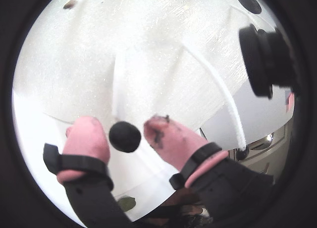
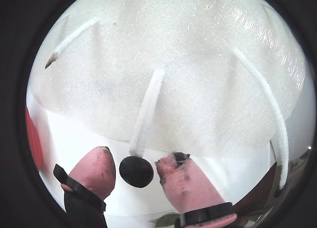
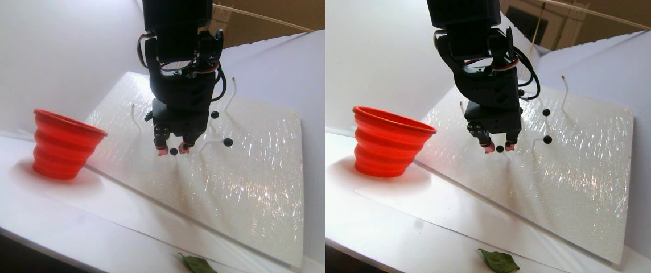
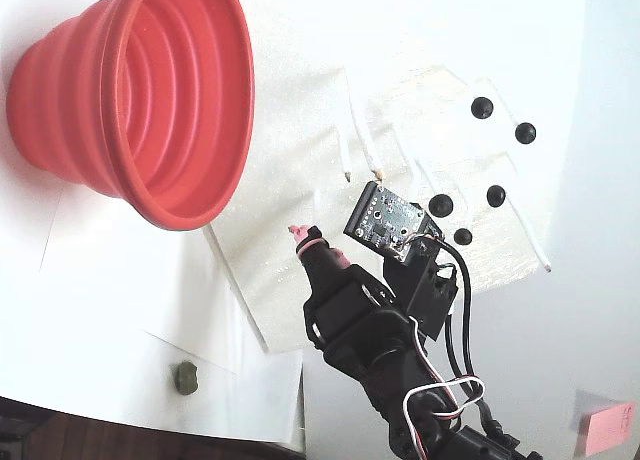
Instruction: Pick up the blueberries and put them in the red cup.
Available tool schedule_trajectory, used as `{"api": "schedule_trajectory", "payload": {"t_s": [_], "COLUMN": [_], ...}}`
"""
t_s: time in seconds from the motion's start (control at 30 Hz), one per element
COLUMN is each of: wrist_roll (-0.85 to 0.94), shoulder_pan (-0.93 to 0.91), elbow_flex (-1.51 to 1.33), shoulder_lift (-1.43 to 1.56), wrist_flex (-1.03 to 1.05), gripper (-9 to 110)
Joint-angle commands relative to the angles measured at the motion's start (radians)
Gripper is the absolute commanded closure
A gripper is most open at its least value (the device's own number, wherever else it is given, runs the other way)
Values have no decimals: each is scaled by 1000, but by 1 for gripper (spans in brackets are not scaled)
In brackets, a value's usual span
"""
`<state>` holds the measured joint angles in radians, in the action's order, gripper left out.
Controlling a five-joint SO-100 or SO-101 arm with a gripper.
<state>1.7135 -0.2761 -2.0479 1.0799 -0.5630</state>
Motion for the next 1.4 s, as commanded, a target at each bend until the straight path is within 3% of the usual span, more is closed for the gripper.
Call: {"api": "schedule_trajectory", "payload": {"t_s": [0.0,1.37], "wrist_roll": [-5,6], "shoulder_pan": [-8,2], "elbow_flex": [89,58], "shoulder_lift": [25,23], "wrist_flex": [-29,-34], "gripper": [86,90]}}
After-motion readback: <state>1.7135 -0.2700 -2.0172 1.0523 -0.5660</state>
